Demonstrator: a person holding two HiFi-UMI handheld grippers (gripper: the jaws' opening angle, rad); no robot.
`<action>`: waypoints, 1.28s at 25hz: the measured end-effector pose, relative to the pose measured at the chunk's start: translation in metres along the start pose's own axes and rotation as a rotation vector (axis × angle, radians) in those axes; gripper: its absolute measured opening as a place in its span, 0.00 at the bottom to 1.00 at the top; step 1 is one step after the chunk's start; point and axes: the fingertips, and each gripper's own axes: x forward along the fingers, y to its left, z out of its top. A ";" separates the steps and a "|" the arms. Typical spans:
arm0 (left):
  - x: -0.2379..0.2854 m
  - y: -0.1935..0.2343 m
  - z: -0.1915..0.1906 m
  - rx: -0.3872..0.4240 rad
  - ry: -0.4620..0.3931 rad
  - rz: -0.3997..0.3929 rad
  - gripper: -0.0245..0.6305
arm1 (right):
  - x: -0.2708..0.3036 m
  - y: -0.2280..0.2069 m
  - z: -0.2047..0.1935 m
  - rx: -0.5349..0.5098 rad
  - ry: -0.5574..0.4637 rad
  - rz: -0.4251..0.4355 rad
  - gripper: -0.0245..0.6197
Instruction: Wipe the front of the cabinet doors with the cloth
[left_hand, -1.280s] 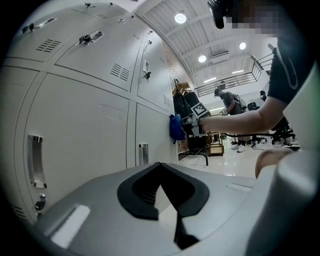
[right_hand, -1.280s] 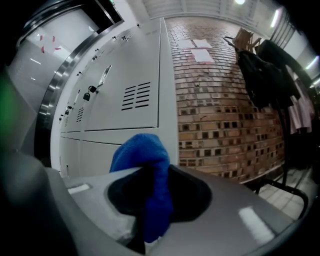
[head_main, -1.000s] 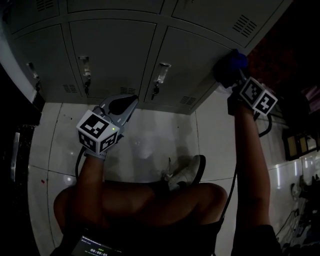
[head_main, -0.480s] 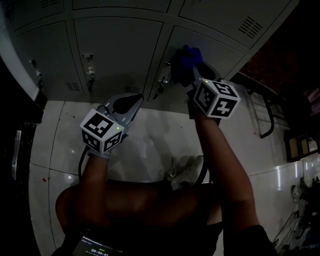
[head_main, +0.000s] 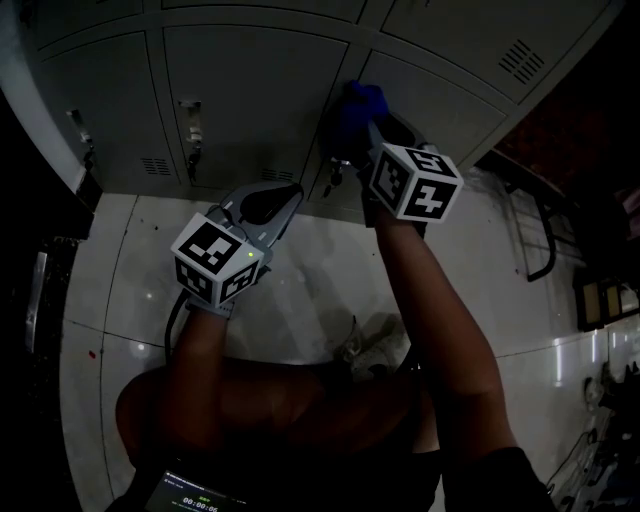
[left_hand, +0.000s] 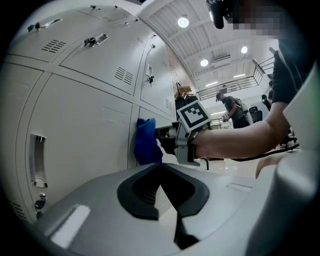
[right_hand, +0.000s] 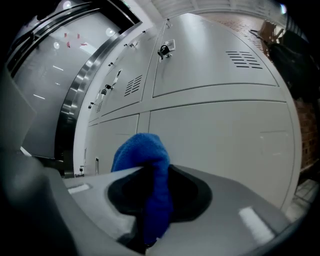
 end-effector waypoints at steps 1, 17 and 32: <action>0.000 0.000 0.000 0.001 0.001 -0.002 0.04 | 0.000 -0.001 0.000 -0.002 0.000 0.000 0.16; 0.004 -0.005 -0.006 0.016 0.026 -0.012 0.04 | -0.042 -0.087 -0.019 0.007 0.029 -0.127 0.16; 0.007 -0.007 -0.012 0.024 0.045 -0.018 0.04 | -0.098 -0.194 -0.034 0.014 0.043 -0.329 0.16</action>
